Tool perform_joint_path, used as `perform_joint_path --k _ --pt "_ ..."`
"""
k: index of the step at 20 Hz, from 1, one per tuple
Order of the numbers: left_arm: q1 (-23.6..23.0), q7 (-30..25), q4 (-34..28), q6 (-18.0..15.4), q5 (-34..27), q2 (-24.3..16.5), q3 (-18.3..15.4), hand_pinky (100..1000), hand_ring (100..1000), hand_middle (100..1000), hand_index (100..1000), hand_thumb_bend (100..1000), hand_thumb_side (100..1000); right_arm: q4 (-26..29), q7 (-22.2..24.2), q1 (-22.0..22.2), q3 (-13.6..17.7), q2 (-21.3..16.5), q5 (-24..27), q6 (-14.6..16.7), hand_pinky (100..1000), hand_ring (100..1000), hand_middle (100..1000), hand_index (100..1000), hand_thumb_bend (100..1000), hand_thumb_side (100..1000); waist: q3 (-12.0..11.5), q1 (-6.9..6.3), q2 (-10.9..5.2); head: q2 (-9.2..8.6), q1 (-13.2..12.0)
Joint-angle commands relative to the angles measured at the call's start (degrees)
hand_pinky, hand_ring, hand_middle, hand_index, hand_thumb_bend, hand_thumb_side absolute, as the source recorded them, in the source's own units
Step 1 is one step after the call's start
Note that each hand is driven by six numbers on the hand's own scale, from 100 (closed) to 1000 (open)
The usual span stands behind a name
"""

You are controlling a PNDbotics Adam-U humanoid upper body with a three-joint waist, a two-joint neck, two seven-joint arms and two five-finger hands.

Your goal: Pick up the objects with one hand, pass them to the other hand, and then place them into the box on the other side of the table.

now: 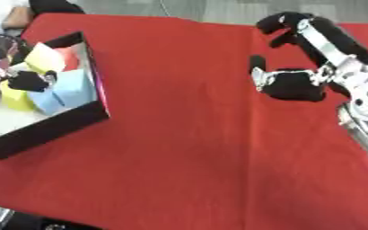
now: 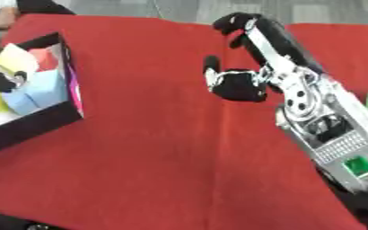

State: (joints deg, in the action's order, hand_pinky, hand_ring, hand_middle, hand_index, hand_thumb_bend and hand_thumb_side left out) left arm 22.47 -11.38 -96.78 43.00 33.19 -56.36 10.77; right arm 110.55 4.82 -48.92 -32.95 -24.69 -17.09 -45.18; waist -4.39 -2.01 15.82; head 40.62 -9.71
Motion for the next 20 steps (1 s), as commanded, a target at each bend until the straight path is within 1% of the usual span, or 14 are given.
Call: perform_joint_path --k 1,3,4,9,10,11,12,13,15,17,20 --pt "1.14 2.81 -3.73 0.64 -1.76 -1.60 -2.34 839 827 740 820 149 294 1.24 -0.26 -0.62 1.02 -1.60 0.07 -0.07 930 793 808 848 100 100 -0.09 0.48 -1.50 -0.36 0.51" --pt "1.46 4.69 -6.26 1.15 -3.24 -1.70 -3.11 836 819 731 816 107 270 1.47 -0.33 -0.46 1.28 -2.07 0.09 -0.15 930 792 808 848 100 100 -0.07 0.51 -1.60 -0.28 0.65" --pt "1.60 5.53 -7.40 1.36 -4.02 -1.78 -3.37 836 816 728 814 100 265 1.61 -0.36 -0.40 1.41 -2.30 0.10 -0.19 930 792 808 849 100 100 -0.04 0.52 -1.65 -0.28 0.70" --pt "2.14 8.24 -11.54 1.66 -6.98 -2.20 -3.44 830 807 719 809 100 226 2.31 -0.43 -0.13 2.00 -3.43 0.05 -0.45 931 792 808 849 100 100 0.24 0.51 -1.86 -0.25 0.85" --pt "2.14 8.39 -12.13 1.73 -7.28 -2.34 -3.29 830 809 722 811 100 191 2.43 -0.42 -0.10 2.10 -3.65 0.02 -0.53 931 791 808 849 100 100 0.32 0.50 -1.89 -0.25 0.85" --pt "2.05 8.20 -12.45 1.92 -7.30 -2.51 -3.08 829 813 726 812 141 103 2.50 -0.39 -0.07 2.17 -3.82 0.01 -0.60 930 791 808 849 100 100 0.38 0.47 -1.90 -0.26 0.80" --pt "1.97 7.66 -12.45 2.22 -7.00 -2.68 -2.87 828 815 729 810 173 100 2.57 -0.37 -0.05 2.21 -3.90 0.03 -0.66 930 790 806 849 100 100 0.43 0.44 -1.91 -0.26 0.74" --pt "1.92 6.89 -12.11 2.59 -6.57 -2.77 -2.71 828 815 727 808 175 100 2.65 -0.36 -0.05 2.22 -3.92 0.08 -0.70 930 790 803 849 100 100 0.46 0.39 -1.91 -0.22 0.67" --pt "1.97 5.32 -10.49 3.53 -6.11 -2.60 -2.71 826 813 722 798 120 107 2.87 -0.36 -0.05 2.23 -3.89 0.19 -0.75 930 790 800 849 100 100 0.47 0.31 -1.91 -0.13 0.59" --pt "2.17 4.53 -7.68 4.35 -6.00 -2.33 -2.78 826 815 725 797 123 112 3.15 -0.30 -0.05 2.22 -3.89 0.27 -0.77 930 790 799 849 100 100 0.51 0.32 -1.91 -0.20 0.53" --pt "2.49 4.17 -3.23 4.57 -5.63 -1.89 -2.63 825 815 719 792 125 123 3.37 -0.24 -0.01 2.28 -3.96 0.29 -0.92 931 790 799 849 100 100 0.55 0.45 -1.89 -0.27 0.38"
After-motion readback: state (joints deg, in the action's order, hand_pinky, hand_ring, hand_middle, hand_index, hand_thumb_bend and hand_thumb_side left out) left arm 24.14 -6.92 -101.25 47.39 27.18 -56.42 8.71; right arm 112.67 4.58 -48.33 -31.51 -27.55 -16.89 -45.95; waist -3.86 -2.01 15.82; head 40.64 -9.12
